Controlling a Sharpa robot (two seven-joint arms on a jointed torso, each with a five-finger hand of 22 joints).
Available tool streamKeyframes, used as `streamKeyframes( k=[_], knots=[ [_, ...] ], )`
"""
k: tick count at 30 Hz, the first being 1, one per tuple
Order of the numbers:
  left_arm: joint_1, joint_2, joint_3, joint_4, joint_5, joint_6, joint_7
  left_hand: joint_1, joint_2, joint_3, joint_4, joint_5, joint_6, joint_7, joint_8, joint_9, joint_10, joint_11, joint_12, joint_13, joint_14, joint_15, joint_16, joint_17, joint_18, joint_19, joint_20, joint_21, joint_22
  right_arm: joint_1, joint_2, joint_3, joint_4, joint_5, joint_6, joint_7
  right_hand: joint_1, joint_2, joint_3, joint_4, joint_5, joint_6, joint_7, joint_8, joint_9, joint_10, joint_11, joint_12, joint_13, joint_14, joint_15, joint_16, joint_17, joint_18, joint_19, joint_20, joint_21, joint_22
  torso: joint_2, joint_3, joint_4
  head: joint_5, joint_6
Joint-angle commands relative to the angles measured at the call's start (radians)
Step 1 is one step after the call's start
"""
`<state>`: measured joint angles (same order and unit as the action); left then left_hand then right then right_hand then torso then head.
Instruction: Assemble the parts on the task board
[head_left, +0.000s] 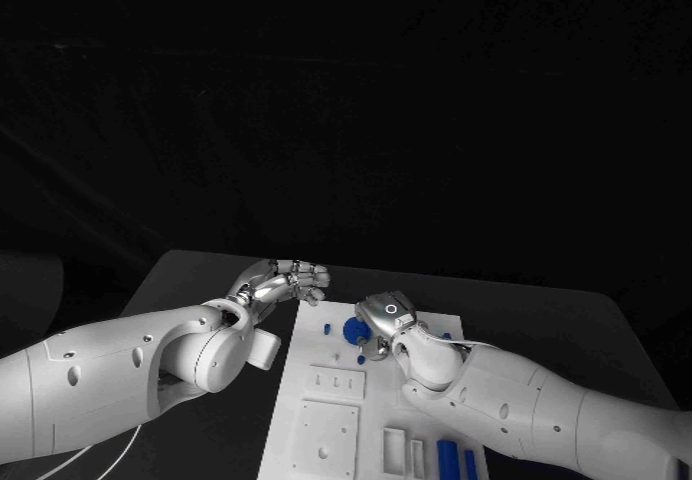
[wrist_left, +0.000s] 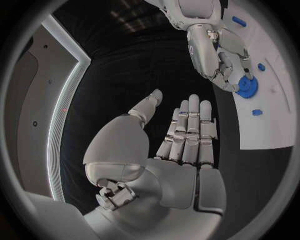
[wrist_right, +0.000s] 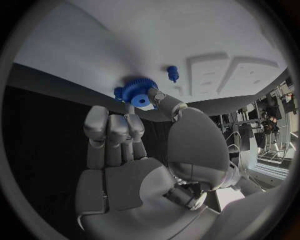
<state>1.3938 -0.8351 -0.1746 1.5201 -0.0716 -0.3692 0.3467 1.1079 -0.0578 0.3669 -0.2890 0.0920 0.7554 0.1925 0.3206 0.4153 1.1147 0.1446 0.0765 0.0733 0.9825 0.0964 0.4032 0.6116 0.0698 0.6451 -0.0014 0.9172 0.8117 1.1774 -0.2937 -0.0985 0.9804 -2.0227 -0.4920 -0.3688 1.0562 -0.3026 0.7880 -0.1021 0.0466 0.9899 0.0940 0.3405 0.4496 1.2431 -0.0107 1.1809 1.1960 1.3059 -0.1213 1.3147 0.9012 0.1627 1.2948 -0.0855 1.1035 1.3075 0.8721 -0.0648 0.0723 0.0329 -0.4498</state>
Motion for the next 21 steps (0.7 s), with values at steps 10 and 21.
streamKeyframes(
  k=[10, 21],
  knots=[
    [0.002, 0.001, 0.001, 0.002, -0.003, 0.004, 0.006, 0.003, -0.002, -0.005, 0.001, 0.003, 0.003, 0.004, -0.003, -0.002, -0.004, 0.0, -0.004, -0.001, 0.006, 0.002, -0.006, 0.002, 0.018, -0.003, 0.001, -0.005, -0.002, -0.001, 0.0, -0.002, -0.006, 0.018, 0.053, 0.001, -0.031, 0.003, -0.048, -0.021, 0.001, -0.095, 0.035, -0.053, -0.024, -0.028, 0.027, -0.025, -0.021, -0.002, 0.029, -0.012, -0.001, 0.099, -0.016, 0.003, -0.001, 0.011, -0.001, 0.0006, 0.0005, -0.006, 0.007],
    [0.002, -0.005, 0.001, -0.003, -0.003, 0.004, 0.003, 0.001, -0.003, -0.006, 0.001, 0.001, 0.001, 0.005, -0.004, -0.003, -0.006, 0.001, -0.006, -0.002, 0.006, 0.002, -0.007, 0.003, 0.018, -0.004, 0.001, -0.006, -0.002, 0.001, -0.015, -0.002, 0.01, 0.062, 0.048, 0.032, -0.039, 0.004, -0.079, -0.027, 0.002, -0.143, 0.02, -0.069, -0.026, -0.026, 0.012, -0.024, -0.021, -0.002, 0.016, -0.014, 0.0, 0.099, -0.019, 0.002, -0.003, 0.01, -0.001, 0.0011, -0.0006, -0.005, 0.01]
  ],
)
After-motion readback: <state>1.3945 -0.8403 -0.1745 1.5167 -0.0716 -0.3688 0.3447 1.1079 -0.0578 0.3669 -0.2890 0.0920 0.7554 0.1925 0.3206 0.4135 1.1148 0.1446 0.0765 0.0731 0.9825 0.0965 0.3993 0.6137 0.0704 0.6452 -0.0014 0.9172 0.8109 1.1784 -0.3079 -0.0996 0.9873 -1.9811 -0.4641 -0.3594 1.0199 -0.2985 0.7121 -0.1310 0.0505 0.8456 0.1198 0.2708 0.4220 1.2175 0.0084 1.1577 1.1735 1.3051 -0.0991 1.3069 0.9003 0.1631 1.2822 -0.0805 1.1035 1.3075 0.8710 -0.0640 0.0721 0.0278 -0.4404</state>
